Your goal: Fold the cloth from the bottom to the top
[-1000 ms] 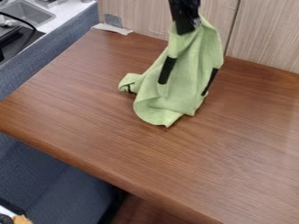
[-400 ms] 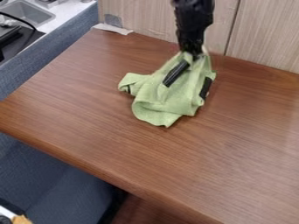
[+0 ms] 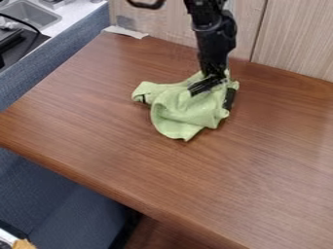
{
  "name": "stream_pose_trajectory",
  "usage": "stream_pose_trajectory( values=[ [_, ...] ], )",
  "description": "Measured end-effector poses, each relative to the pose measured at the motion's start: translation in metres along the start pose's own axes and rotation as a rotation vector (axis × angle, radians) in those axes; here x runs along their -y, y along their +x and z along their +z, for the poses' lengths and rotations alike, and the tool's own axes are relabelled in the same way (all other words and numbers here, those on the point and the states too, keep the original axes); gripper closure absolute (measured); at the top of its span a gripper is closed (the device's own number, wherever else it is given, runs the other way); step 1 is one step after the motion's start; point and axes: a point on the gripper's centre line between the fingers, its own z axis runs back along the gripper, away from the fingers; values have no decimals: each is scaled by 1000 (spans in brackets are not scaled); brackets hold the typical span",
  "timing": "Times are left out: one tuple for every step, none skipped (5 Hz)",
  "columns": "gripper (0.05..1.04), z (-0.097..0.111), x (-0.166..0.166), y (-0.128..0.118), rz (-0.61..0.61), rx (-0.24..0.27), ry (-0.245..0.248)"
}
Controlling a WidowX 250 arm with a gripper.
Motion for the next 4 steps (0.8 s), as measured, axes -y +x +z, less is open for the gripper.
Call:
stream_pose_trajectory(
  values=[
    [1001, -4, -1, -3, 1, -17, -1],
    [849, -2, 1, -7, 4, -48, -21],
    [598, 14, -6, -13, 29, -64, 1],
    [301, 37, -9, -13, 29, -108, 65]
  ],
)
